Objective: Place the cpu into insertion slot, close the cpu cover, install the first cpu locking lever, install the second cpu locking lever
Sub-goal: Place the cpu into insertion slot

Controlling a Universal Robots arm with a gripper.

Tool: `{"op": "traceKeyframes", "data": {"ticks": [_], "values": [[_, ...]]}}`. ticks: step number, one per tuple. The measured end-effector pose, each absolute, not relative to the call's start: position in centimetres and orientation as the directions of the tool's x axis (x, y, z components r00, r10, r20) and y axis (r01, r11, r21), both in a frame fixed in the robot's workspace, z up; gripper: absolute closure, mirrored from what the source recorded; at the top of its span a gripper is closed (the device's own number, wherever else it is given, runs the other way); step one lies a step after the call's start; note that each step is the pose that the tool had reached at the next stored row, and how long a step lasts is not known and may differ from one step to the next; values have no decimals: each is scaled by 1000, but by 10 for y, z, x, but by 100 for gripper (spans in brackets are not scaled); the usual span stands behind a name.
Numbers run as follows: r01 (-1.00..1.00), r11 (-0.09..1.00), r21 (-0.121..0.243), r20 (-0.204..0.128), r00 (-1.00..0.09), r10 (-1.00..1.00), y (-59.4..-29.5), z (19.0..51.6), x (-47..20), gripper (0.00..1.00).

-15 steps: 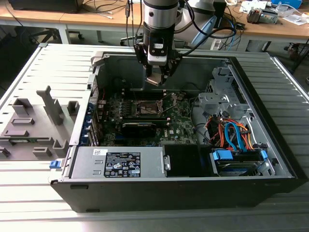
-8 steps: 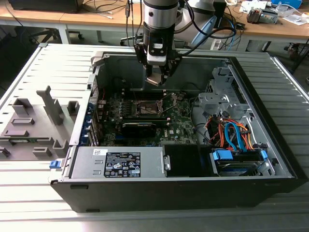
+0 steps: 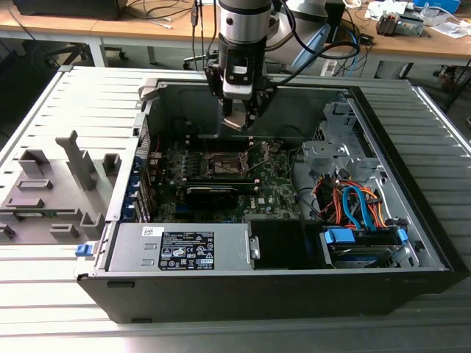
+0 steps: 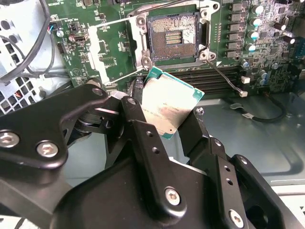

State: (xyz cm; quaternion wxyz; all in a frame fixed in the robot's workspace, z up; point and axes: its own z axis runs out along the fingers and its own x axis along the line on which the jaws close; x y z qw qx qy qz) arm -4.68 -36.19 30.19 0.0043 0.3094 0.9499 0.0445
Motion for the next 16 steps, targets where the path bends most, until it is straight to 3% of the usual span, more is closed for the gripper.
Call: {"op": "traceKeyframes", "data": {"ticks": [16], "values": [[618,781,87,19,-785,619,-362,302,-47,46]]}}
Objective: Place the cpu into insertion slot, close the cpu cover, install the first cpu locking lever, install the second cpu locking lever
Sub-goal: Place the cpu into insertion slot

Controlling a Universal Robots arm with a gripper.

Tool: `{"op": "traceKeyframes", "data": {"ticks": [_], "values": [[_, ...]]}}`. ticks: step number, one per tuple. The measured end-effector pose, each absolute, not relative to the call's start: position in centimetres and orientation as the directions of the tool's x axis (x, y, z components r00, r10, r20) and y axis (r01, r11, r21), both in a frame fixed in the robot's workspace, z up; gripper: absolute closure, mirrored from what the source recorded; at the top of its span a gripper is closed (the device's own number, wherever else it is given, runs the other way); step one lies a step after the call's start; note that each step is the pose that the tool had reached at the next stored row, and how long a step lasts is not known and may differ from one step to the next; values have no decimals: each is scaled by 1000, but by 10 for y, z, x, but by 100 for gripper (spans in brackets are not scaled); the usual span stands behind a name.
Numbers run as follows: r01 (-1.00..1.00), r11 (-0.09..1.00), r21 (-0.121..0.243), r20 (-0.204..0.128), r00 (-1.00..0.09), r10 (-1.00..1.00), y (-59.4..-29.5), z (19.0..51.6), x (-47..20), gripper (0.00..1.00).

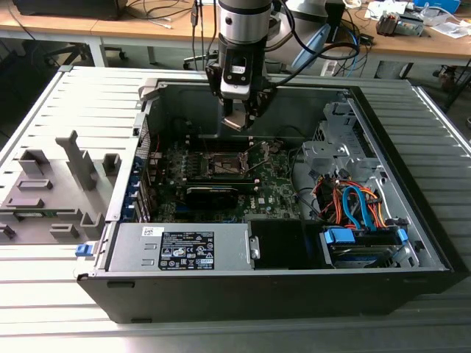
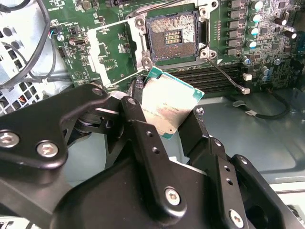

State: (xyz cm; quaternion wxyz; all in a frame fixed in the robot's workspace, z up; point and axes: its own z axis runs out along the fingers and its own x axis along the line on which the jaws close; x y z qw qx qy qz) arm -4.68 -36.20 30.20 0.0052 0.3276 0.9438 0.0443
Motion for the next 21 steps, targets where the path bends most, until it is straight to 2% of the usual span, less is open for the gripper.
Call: {"op": "traceKeyframes", "data": {"ticks": [21], "values": [[651,754,87,19,-758,652,-362,302,-47,46]]}}
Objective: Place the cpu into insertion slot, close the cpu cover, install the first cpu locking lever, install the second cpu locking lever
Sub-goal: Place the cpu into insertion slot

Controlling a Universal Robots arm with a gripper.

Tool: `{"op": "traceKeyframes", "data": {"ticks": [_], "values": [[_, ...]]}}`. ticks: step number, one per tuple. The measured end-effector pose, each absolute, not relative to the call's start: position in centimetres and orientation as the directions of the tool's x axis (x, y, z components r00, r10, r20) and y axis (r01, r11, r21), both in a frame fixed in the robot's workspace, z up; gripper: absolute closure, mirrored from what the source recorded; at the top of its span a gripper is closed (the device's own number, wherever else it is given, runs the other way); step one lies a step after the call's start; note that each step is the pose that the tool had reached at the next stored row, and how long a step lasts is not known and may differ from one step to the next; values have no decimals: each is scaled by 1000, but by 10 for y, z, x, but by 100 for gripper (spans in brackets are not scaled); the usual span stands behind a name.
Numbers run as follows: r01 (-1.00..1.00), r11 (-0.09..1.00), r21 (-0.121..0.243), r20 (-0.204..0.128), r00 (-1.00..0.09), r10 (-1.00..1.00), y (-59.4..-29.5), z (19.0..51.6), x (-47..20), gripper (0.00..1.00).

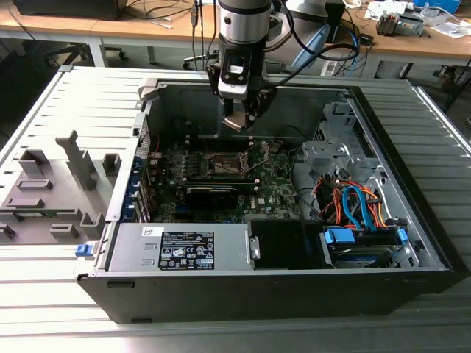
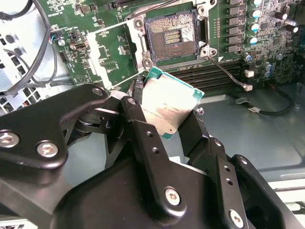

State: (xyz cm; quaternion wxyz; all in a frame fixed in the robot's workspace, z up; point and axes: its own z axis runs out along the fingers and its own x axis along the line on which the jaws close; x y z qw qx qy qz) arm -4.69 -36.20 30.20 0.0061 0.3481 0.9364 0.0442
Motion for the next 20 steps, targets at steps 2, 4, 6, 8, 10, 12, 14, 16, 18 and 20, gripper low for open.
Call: {"op": "traceKeyframes", "data": {"ticks": [2,4,6,8,10,12,14,16,18,20], "values": [[654,752,87,19,-755,655,-362,302,-47,46],[657,749,87,19,-753,658,-362,302,-47,46],[659,747,87,19,-751,660,-362,302,-47,46],[664,743,87,19,-747,665,-362,302,-47,46],[666,741,87,19,-744,667,-362,302,-47,46],[669,738,87,19,-742,670,-362,302,-47,46],[671,736,87,19,-740,672,-362,302,-47,46],[673,734,87,19,-738,674,-362,302,-47,46],[675,732,87,19,-736,677,-362,302,-47,46],[677,730,87,19,-734,679,-362,302,-47,46]]}}
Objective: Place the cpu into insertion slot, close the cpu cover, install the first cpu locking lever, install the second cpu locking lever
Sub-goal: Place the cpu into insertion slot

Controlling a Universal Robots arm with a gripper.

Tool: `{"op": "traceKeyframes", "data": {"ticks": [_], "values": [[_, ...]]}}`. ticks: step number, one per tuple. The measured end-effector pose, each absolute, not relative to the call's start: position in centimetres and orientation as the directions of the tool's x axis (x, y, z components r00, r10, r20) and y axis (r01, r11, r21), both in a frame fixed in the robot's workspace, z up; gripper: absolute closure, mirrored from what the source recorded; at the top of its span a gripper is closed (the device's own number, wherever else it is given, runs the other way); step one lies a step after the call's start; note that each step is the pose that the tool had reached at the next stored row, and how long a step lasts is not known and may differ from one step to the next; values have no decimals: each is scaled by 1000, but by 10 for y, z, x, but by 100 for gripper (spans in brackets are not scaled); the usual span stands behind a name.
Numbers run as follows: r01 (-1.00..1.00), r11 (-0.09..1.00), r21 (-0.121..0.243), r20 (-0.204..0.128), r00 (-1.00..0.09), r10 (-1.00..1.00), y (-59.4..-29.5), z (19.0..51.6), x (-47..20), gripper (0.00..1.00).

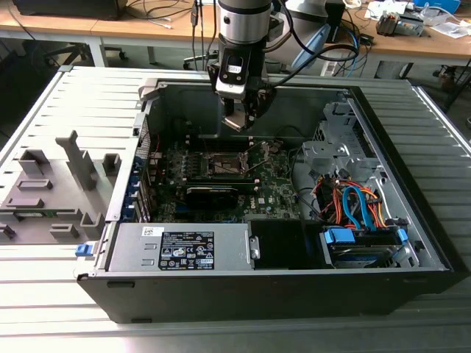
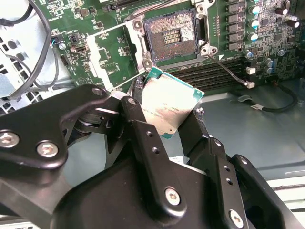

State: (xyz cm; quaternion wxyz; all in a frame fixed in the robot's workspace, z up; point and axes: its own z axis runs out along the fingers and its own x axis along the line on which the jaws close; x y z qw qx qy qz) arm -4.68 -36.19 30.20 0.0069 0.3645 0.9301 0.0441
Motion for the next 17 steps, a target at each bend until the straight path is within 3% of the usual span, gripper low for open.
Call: {"op": "traceKeyframes", "data": {"ticks": [17], "values": [[698,710,87,19,-714,700,-362,302,-47,46]]}}
